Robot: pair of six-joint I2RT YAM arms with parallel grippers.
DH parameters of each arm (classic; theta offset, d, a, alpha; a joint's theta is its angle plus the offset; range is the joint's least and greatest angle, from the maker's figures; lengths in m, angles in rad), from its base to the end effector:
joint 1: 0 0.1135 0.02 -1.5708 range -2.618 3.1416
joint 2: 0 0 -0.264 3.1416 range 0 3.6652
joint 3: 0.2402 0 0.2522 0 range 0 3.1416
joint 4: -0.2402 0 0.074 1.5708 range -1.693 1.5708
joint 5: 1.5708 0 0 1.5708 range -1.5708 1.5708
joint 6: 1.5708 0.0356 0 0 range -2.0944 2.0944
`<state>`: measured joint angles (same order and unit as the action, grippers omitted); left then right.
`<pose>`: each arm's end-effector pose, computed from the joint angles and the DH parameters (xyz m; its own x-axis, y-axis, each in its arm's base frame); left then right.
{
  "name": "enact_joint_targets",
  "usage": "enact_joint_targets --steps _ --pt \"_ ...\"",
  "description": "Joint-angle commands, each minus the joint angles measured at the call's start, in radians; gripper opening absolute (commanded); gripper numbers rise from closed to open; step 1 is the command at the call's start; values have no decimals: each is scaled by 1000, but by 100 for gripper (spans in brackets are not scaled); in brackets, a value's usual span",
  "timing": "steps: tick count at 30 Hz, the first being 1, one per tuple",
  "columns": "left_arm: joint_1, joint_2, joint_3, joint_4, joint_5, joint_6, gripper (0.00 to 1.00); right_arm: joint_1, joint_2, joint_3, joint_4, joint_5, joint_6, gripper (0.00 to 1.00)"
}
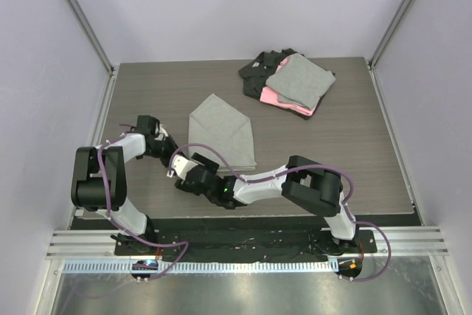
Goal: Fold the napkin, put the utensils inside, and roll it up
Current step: Roll the napkin with the utensil
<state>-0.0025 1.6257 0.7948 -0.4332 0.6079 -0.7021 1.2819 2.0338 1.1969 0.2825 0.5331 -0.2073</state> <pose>0.2751 -0.0210 0.1382 -0.8406 -0.5280 0.1211 -0.4825 0.6279 -0.6107 0.1414 0.4123 0.1529 -0.0022 -0.6296 -0.7770 -0.7183 0.5416 -0.4368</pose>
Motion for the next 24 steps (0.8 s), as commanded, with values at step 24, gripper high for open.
enact_joint_targets --steps 24 --pt "45 -52 -6 -29 46 -13 0 2 112 -36 251 357 -192 71"
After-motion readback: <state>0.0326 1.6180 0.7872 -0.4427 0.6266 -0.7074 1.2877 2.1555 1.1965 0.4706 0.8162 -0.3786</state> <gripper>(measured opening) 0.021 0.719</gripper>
